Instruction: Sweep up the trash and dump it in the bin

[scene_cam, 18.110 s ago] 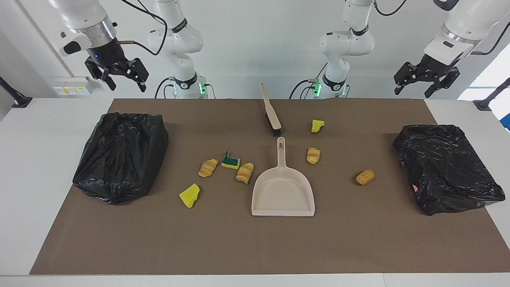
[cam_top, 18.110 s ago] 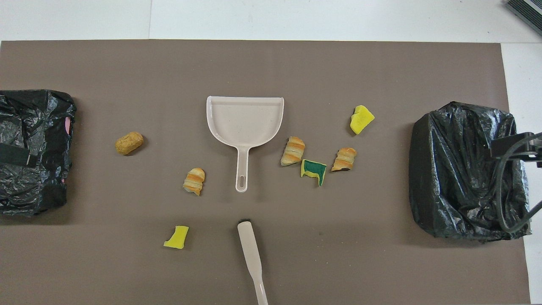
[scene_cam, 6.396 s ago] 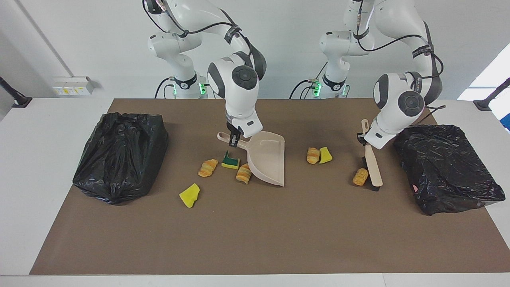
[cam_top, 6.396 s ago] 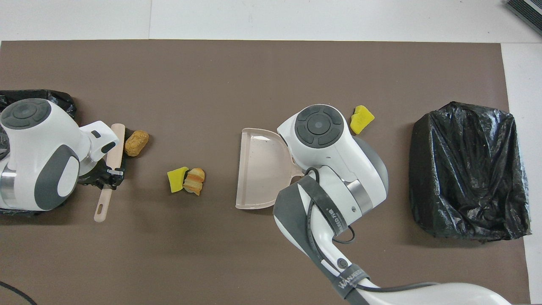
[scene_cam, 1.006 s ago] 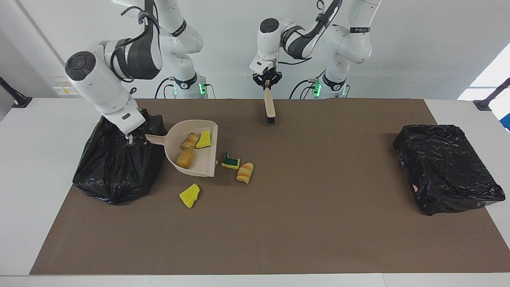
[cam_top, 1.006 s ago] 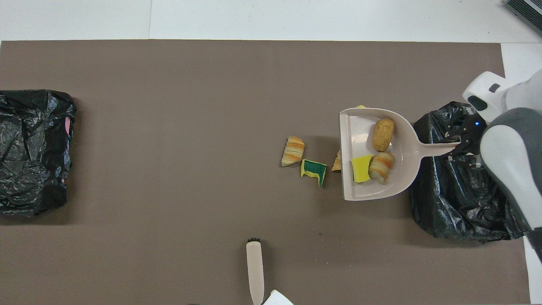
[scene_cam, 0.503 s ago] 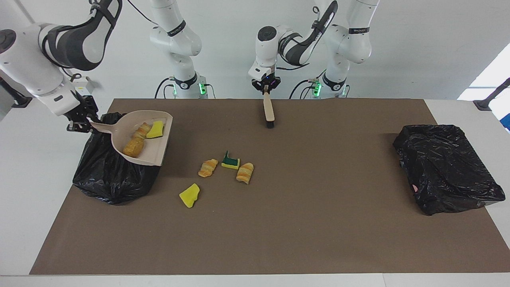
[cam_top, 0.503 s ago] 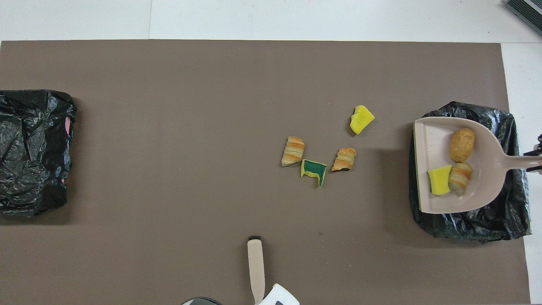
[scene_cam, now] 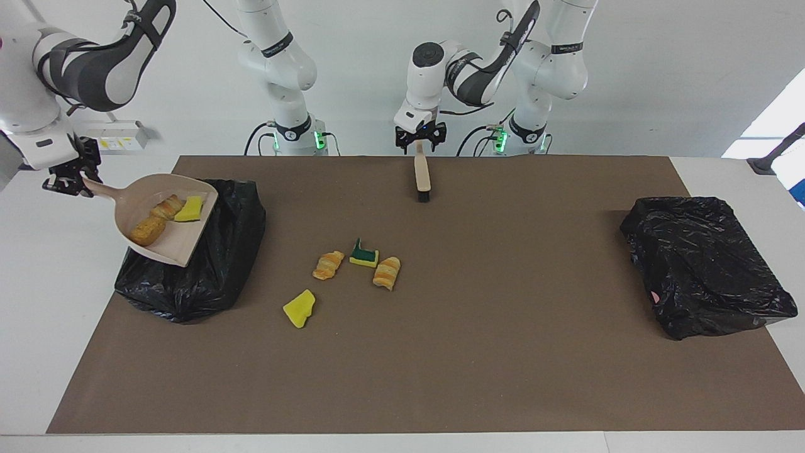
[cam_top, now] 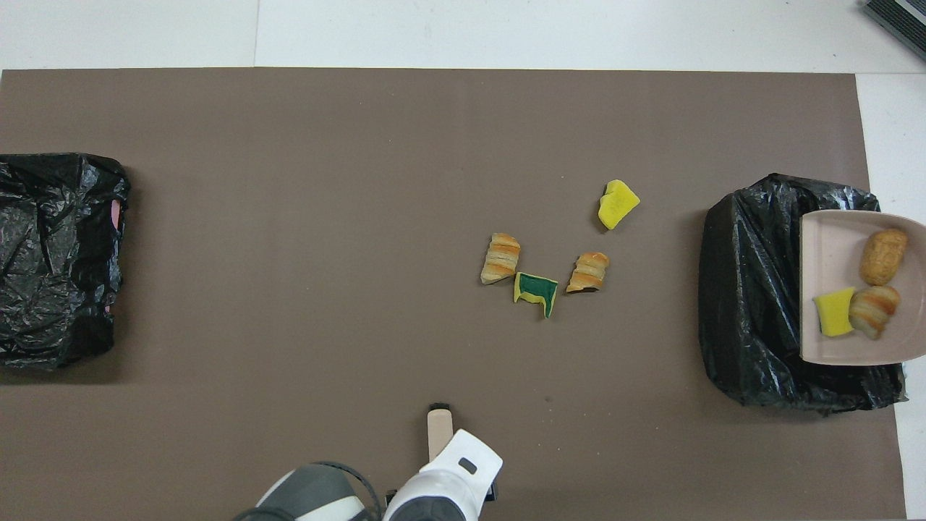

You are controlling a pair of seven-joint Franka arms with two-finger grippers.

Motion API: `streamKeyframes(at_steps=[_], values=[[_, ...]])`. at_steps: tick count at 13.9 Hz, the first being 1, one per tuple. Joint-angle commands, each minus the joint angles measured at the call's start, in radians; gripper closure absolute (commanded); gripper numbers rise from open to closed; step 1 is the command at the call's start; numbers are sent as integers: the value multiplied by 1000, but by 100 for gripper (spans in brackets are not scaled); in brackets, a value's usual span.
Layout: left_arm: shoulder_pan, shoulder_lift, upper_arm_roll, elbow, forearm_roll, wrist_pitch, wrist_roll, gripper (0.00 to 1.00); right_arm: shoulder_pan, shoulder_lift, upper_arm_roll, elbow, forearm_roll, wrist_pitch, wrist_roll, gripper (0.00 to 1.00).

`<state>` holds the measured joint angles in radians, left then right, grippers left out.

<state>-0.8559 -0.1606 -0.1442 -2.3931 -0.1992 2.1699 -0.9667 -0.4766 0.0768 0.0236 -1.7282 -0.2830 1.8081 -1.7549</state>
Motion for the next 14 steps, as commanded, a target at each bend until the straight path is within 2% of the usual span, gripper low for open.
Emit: streamKeyframes(at_steps=[1,3,5,8,10,14], values=[[145,108,-2,142,17,-56,127,0,21,-32,12,-16,-108,16,156,100],[286,173,-3,219,24,-44,250,0,62,-46,10,-18,-152,1,242,100],[383,220,-2,271,32,-45,395,0,67,-54,19,-19,-194,-32,279,100],[503,253,-2,307,160,-45,560,0,115,-64,22,-16,-273,-73,304,100],[576,297,-2,379,220,-58,632,0,145,-74,22,-16,-304,-108,307,100],[702,345,-3,541,233,-59,768,0,173,-115,27,-16,-372,-138,288,100]])
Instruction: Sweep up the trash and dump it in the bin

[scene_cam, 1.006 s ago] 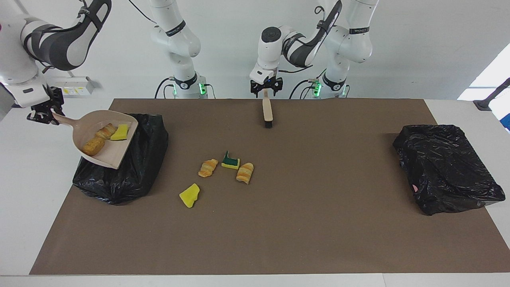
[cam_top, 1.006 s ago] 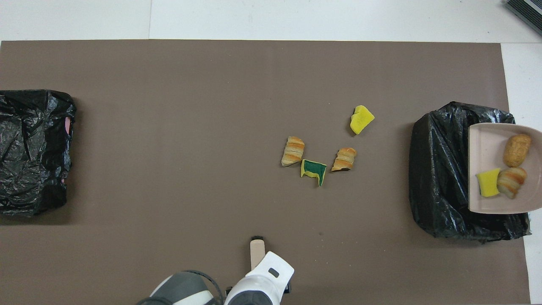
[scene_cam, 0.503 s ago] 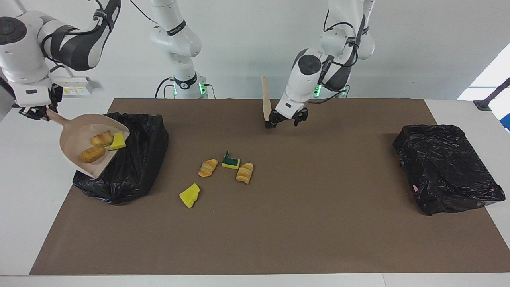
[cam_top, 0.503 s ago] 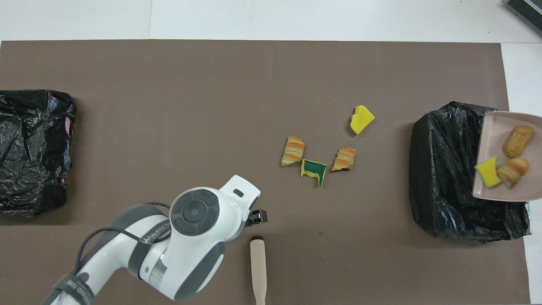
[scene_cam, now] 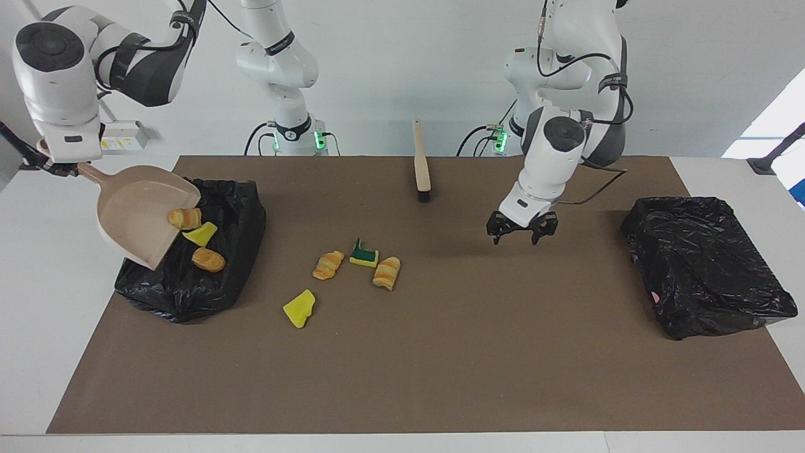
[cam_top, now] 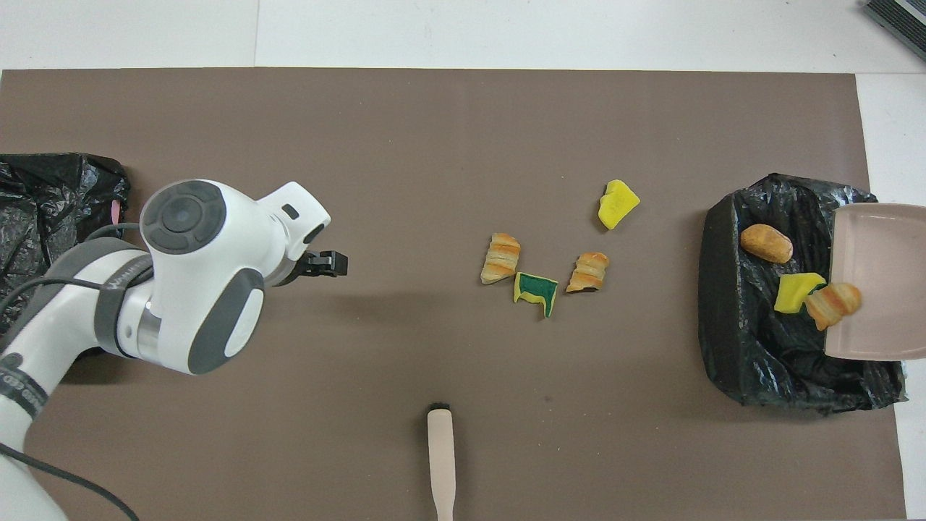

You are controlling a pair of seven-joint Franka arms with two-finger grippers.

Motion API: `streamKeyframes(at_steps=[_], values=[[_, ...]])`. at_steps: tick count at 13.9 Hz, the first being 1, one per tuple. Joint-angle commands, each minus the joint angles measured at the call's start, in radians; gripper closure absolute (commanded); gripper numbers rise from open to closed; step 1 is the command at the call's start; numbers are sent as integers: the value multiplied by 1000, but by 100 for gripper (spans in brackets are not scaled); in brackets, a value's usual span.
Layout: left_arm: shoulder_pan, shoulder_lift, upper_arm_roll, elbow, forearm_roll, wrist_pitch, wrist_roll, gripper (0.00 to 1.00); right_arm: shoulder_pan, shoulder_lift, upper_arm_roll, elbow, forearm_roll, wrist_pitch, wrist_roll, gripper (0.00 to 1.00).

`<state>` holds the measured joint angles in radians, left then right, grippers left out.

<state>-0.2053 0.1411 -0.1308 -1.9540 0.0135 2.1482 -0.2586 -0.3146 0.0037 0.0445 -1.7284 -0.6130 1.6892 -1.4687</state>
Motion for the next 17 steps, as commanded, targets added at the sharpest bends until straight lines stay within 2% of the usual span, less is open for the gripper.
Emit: streamKeyframes(at_steps=[1,2,7,9,10,13,17], values=[[61,46,-15,140,22,-47,73,0,18,-54,6,-16,-66,-23,-5,100],[84,43,-13,188,22,-77,74,0,29,-63,6,-13,-97,-25,-15,100],[174,20,-6,453,23,-423,223,0,31,-93,20,0,-146,-23,-53,100],[204,8,-7,486,17,-505,258,0,29,-99,28,-3,-130,-22,-56,100],[213,-18,-7,491,19,-531,287,0,31,-102,29,-8,-107,-23,-56,100],[216,-96,-6,491,13,-606,315,0,29,-113,28,-23,77,-23,-56,100],[215,-150,-4,489,8,-691,317,0,43,-126,31,-75,277,4,-47,100]])
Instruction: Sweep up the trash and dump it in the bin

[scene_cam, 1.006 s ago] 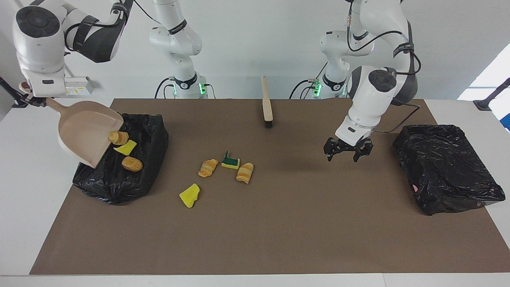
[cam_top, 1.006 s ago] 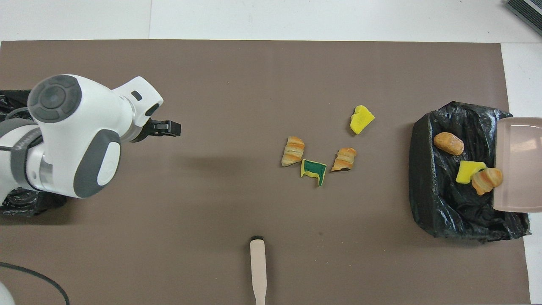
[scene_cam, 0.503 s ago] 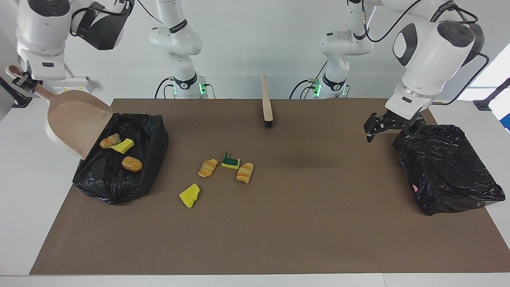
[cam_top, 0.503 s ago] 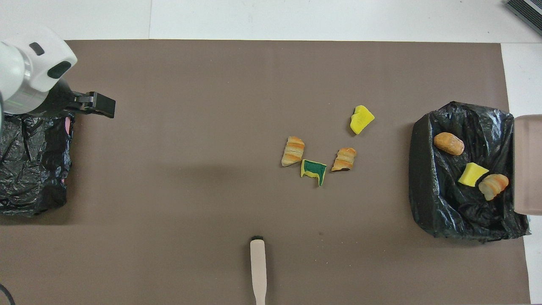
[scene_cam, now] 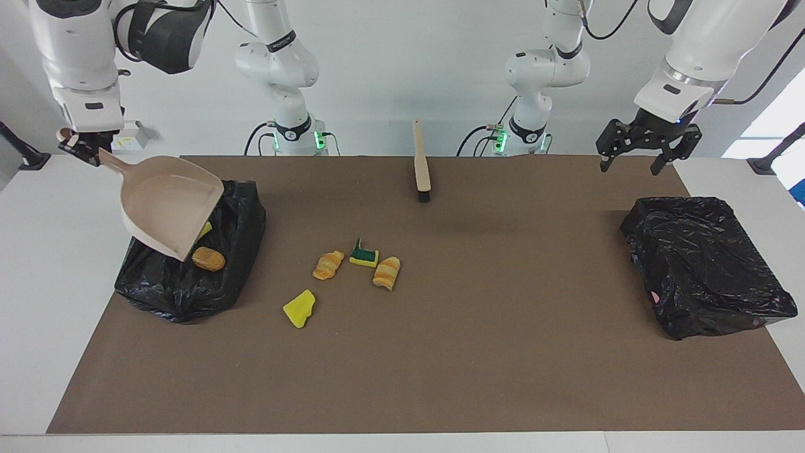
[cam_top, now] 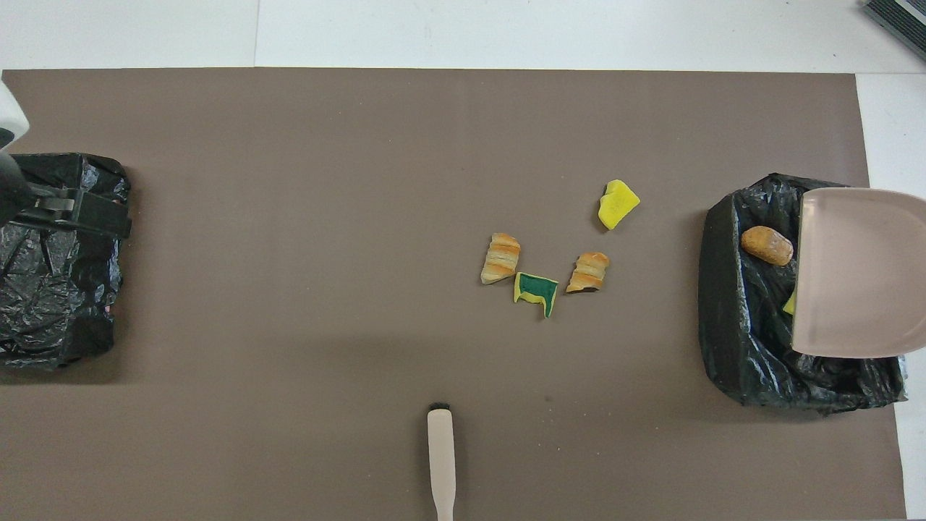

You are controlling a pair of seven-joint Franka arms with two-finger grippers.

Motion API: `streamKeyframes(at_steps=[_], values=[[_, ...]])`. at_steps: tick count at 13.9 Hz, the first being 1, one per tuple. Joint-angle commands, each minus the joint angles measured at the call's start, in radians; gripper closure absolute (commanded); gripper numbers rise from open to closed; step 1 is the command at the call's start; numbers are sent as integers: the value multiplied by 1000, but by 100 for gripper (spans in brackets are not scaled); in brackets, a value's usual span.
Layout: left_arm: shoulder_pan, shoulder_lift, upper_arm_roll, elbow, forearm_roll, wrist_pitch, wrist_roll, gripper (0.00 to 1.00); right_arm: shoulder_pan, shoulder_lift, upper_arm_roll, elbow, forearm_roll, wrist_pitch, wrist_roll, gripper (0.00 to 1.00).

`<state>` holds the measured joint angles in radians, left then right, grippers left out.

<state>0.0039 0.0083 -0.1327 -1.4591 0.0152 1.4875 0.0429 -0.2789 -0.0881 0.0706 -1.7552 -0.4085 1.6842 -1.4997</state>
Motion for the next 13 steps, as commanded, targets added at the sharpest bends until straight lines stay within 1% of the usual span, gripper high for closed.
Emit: streamKeyframes(at_steps=[1,5,7,8,10,13], values=[[5,-19,-1,-6,6,-33,17,0,38,-35,3,-72,103,44,-8,100],[2,-27,31,-9,5,-30,17,0,116,8,5,-98,180,90,192,100],[-18,-44,61,-17,5,-30,18,0,187,31,5,-98,194,141,281,100],[-21,-44,70,-17,5,-33,18,0,213,51,5,-92,206,169,350,100],[-53,-53,110,-24,3,-33,29,0,239,102,5,-87,282,233,438,100],[-100,-70,186,-46,3,-38,67,0,280,181,5,-78,292,328,603,100]])
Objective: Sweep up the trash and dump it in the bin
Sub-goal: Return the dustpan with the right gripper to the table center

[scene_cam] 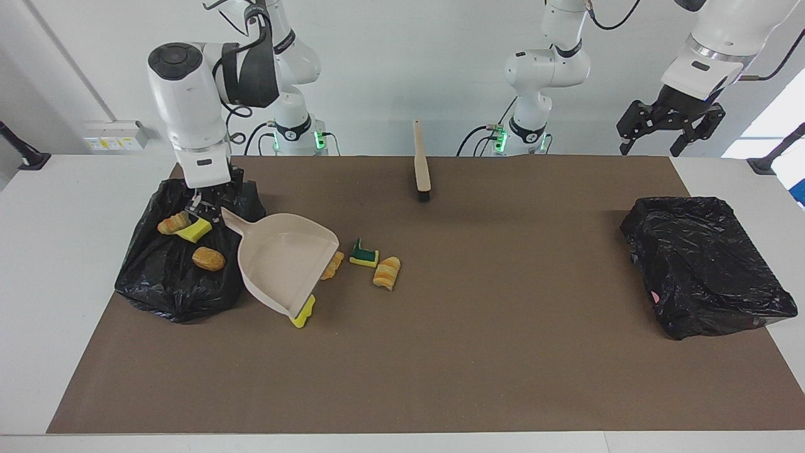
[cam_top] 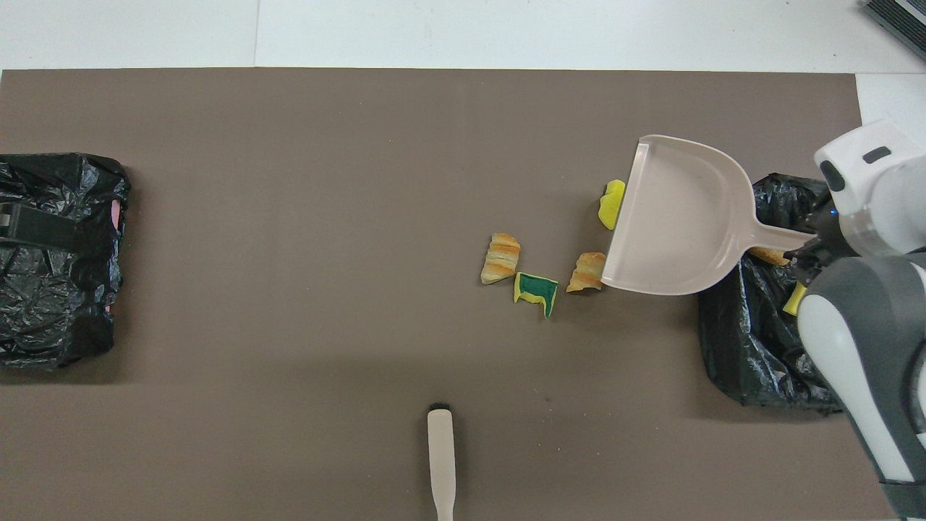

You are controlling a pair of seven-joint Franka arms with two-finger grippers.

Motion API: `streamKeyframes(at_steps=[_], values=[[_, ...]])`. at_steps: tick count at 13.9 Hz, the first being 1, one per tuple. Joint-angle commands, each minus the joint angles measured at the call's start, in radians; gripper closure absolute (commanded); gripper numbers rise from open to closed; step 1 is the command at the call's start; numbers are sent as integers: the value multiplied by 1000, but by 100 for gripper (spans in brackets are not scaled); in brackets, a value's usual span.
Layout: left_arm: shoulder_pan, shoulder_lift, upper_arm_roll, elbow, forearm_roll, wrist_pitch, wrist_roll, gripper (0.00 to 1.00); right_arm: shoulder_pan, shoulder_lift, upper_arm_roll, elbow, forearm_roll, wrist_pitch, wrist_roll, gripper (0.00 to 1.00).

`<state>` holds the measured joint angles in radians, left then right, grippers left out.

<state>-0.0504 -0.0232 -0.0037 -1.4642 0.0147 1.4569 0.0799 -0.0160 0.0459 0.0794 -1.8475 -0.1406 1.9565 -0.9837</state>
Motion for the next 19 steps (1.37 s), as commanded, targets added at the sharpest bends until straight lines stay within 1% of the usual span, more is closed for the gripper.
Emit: streamKeyframes(at_steps=[1,3,6,8,10,12,14,17,19], values=[[-46,-41,60,-48,4,-7,43,0,30,72,-4,20,26,85,146,100],[-49,-47,67,-60,4,-7,64,0,73,117,-4,59,24,105,268,100],[-39,-90,70,-120,4,-3,84,0,160,149,-4,100,48,116,510,100],[-32,-90,70,-120,1,2,110,0,208,181,-4,135,105,114,664,100],[-25,-83,70,-114,-45,11,113,0,281,210,-4,146,115,117,860,100],[-26,-77,70,-108,-47,13,113,0,346,258,-4,218,118,116,1093,100],[-26,-77,70,-103,-45,13,110,0,398,302,-4,272,118,117,1268,100],[-25,-77,67,-105,-39,7,101,0,470,379,-4,349,118,143,1442,100],[-26,-77,67,-105,-38,-1,97,0,502,435,3,394,119,163,1499,100]])
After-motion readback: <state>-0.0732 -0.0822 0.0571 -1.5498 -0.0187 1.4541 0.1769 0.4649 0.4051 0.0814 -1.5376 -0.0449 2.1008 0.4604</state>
